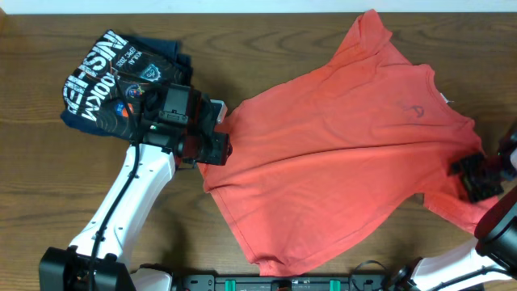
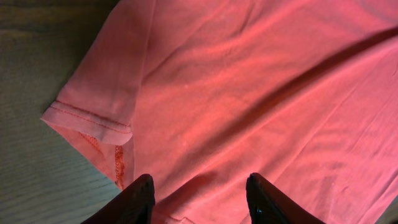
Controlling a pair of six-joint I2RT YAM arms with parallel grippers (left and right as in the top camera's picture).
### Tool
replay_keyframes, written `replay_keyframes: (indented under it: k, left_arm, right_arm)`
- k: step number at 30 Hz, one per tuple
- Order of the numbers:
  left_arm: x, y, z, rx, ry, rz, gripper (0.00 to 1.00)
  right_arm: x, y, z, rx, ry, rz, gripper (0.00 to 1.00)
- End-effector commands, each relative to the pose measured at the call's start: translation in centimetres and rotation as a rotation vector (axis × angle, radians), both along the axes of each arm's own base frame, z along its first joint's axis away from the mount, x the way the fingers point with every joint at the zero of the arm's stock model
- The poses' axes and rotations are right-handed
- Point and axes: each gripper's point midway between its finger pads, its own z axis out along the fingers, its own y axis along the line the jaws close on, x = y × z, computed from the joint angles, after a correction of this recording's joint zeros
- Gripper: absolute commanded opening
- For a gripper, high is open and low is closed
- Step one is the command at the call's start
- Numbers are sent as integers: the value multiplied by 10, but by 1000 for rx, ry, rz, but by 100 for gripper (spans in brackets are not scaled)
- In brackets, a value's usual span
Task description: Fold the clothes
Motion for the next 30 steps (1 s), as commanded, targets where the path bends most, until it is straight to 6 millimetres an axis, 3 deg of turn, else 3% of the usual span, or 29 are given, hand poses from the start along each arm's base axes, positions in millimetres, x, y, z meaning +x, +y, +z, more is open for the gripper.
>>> replay_keyframes:
  k: [1,3,6,7,8,11,14,17,20,21,22,24,30]
  left_arm:
    - [4,0,6,0,-16,5,50]
    - [4,0,6,-1,-19,5,50]
    - [4,0,6,-1,-19,5,50]
    - [4,0,6,-1,-18,5,50]
    - [4,0,6,-1,-17,5,50]
    - [3,0,6,1,-12,5,50]
    - [3,0,6,0,-12,4,50]
    - [4,-1,6,-2,-20,3,51]
    - [4,-4,6,-2,-23,-8,54]
    - [3,-6,6,-1,-24,-17,55]
    - [2,-9,6,-1,-24,-25,56]
    - [2,-16,5,0,-32,-54,59]
    - [-1,-50,-20,12,-9,-172,63]
  right_arm:
    - [-24,-2,-16,-39,76,-49,62]
    - [-27,-4,-24,-69,75,-62,52]
    - [-26,-12,-31,-112,54,-115,13]
    - [-27,-20,-30,-139,54,-144,4]
    - [-25,-30,-27,-167,46,-160,1]
    - [-25,-64,-9,-249,43,-211,1]
    - [-10,-105,21,-321,-27,-201,1]
    - [10,-145,61,-411,-111,-171,1]
    - [25,-169,97,-483,-164,-116,4]
    - [29,-173,107,-494,-177,-112,15]
    - [33,-174,114,-491,-193,-110,34]
    - [45,-170,127,-451,-256,-98,49]
    - [77,-134,141,-262,-422,-44,52]
